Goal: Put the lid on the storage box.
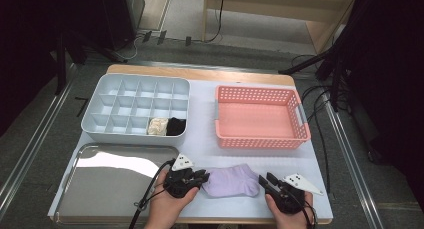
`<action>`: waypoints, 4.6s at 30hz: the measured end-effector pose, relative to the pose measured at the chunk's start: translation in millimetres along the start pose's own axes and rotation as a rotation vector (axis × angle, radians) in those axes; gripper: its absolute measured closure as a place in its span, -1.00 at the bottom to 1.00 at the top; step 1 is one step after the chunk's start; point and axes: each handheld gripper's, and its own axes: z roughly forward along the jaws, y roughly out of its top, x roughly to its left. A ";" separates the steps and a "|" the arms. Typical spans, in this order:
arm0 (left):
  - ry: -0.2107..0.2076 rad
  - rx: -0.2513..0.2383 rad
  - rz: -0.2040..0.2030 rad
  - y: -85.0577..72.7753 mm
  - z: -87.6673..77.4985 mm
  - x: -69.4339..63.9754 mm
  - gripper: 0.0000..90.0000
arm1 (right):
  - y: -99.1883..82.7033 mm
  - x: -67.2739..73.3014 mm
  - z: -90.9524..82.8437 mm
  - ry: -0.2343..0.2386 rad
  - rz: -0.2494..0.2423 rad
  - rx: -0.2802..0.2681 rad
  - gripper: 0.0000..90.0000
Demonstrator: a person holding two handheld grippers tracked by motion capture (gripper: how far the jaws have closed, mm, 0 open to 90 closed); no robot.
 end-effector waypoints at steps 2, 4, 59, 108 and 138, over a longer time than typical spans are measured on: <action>0.005 -0.003 0.005 0.3 -1.4 -0.1 0.79 | -2.1 1.9 5.2 0.025 0.016 0.021 0.38; 0.000 -0.014 0.014 0.4 -2.2 -0.5 0.87 | -2.7 5.1 8.3 0.023 0.007 0.034 0.39; -0.016 -0.011 -0.030 -1.5 -10.6 12.2 0.87 | 1.7 74.8 11.8 0.218 -0.134 -0.005 0.55; 0.002 0.077 -0.012 -4.5 5.4 0.8 0.50 | -7.2 72.9 20.7 0.182 -0.062 0.051 0.35; -0.019 -0.087 0.056 5.5 -14.0 -10.7 0.70 | -4.1 68.3 18.8 0.173 -0.066 0.066 0.84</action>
